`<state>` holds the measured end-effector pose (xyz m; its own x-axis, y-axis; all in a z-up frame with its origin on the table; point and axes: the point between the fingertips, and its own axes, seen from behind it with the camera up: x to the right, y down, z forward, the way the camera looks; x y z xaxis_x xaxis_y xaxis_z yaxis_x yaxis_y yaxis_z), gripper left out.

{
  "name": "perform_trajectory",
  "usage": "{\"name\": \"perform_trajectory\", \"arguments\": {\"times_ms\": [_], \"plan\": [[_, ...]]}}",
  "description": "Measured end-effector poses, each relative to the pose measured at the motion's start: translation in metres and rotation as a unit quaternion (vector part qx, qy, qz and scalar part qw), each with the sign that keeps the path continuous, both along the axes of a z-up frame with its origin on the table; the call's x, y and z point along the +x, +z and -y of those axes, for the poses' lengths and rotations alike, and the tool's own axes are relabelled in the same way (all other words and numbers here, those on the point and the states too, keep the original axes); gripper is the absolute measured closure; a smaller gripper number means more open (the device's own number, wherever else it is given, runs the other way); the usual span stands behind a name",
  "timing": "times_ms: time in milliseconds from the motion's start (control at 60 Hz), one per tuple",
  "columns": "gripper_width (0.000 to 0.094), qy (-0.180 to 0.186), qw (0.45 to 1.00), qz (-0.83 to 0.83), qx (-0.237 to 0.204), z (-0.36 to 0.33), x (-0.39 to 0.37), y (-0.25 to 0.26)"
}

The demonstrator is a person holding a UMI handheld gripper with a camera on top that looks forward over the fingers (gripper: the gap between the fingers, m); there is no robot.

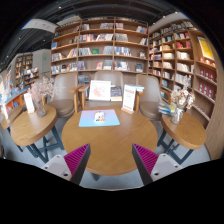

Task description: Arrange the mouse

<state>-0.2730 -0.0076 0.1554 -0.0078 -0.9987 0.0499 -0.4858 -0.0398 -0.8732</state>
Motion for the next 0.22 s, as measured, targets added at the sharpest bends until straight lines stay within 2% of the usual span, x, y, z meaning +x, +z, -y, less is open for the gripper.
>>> {"name": "perform_trajectory", "arguments": {"times_ms": [217], "plan": [[0.0079,0.006,1.0,0.004,0.011,0.002,-0.027,0.0]]}}
